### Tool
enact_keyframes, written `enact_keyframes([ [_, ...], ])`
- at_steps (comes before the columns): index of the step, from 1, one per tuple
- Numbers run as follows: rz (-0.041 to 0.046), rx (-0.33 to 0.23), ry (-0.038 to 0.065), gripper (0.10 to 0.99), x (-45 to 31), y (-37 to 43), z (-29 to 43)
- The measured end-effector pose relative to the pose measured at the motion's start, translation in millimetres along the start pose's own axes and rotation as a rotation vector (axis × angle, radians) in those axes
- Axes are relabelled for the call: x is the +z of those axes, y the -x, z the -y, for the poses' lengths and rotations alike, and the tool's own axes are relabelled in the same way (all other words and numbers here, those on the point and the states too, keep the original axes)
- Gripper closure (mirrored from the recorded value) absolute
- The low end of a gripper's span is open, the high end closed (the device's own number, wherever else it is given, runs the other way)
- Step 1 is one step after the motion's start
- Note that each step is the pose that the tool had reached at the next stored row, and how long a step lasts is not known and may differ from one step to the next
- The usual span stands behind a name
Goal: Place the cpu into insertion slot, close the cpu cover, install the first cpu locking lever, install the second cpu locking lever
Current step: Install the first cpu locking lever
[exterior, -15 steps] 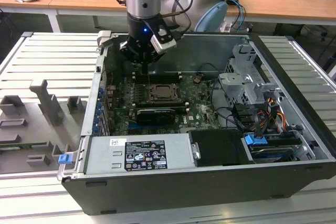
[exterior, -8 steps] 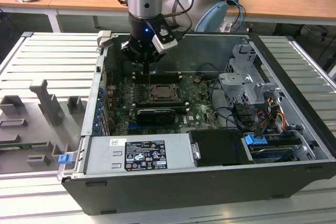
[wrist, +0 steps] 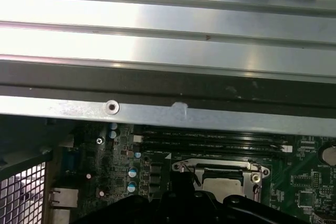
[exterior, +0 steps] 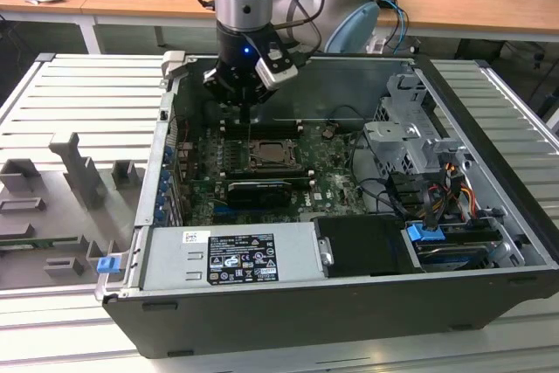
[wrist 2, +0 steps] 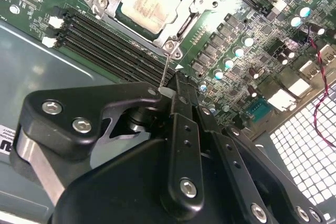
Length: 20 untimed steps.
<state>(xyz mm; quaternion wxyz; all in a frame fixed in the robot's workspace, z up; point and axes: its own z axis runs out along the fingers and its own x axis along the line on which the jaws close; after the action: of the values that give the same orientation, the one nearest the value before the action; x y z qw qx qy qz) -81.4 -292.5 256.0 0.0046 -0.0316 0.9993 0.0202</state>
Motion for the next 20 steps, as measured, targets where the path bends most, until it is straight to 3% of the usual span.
enact_keyframes([
  [12,0.0,0.0,0.004,0.98,2.4,8.3,0.7],
  [13,0.0007,0.0,0.016,0.98,2.5,8.3,0.8],
  [14,0.0025,0.0,0.039,0.98,2.6,8.3,1.1],
  [15,0.0034,0.0,0.056,0.98,2.7,8.3,1.7],
  [16,0.004,0.0,0.063,0.98,3.5,8.4,2.5],
  [20,0.004,0.001,0.064,0.98,12.9,8.4,4.6],
])
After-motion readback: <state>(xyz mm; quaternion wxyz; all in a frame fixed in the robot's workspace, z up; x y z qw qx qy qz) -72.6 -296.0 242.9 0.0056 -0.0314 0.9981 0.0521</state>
